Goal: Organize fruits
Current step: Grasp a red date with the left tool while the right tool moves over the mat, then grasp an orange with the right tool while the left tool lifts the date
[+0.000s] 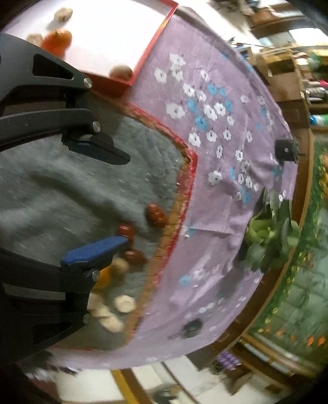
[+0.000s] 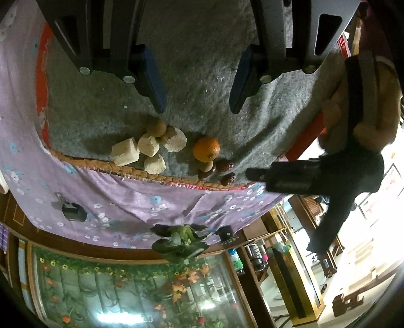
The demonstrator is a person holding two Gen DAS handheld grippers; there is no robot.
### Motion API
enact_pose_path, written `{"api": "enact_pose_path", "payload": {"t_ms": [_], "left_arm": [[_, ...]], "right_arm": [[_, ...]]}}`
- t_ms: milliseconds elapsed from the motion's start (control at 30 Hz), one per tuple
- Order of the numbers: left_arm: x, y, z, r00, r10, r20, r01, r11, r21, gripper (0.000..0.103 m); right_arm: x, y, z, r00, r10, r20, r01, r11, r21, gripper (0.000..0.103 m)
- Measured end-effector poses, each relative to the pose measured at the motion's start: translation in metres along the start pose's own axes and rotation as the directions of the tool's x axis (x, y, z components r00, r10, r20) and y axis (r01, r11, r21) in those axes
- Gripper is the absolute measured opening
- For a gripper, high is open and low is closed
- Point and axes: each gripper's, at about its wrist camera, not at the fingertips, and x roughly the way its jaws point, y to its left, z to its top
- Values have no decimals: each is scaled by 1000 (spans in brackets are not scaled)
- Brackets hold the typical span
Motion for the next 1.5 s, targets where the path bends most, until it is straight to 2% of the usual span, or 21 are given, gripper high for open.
{"api": "enact_pose_path", "payload": {"t_ms": [67,200,400,533,600,633,667,700,733,1000,1167,1300,1367,1500], "left_arm": [[10,2,9,1000,-5,-23,4,999,-51,59],[28,6,23,996,-60,-67,49,986,-158,59],[43,-1,31,995,-64,-78,46,976,-211,59],[45,-5,33,997,-35,-71,19,976,-218,59],[46,-7,33,997,-21,-70,5,976,-217,59],[46,-8,33,998,-8,-63,-6,976,-216,55],[46,-9,33,998,6,-57,-18,978,-209,49],[48,-10,32,998,27,-53,-37,980,-195,36],[47,-9,31,998,46,-48,-55,981,-185,30],[34,7,23,999,-14,-44,7,987,-163,29],[2,12,4,1000,6,8,-5,995,-95,29],[-21,19,-15,996,55,70,-52,998,-43,29],[-30,25,-21,994,65,91,-62,998,-33,30],[-47,35,-33,986,92,140,-93,996,2,30]], "right_arm": [[0,-2,0,1000,17,5,-17,1000,7,50],[3,-5,-1,999,32,3,-32,999,9,50],[8,-12,-3,998,59,-12,-59,998,33,50],[11,-15,-5,997,71,-21,-70,997,40,50],[11,-16,-5,996,81,-22,-80,996,49,50],[11,-16,-5,996,85,-21,-84,995,51,50],[10,-16,-5,996,87,-20,-86,995,51,50],[9,-16,-5,996,86,-17,-85,995,48,50],[9,-16,-5,996,84,-15,-83,996,45,50],[10,-17,-6,995,100,-6,-99,994,49,50],[18,-5,2,989,148,-24,-146,988,47,50],[37,15,15,984,167,-67,-167,986,-2,50],[48,20,22,988,131,-77,-132,991,-17,50],[65,28,40,999,-12,-47,8,997,-82,50]]}}
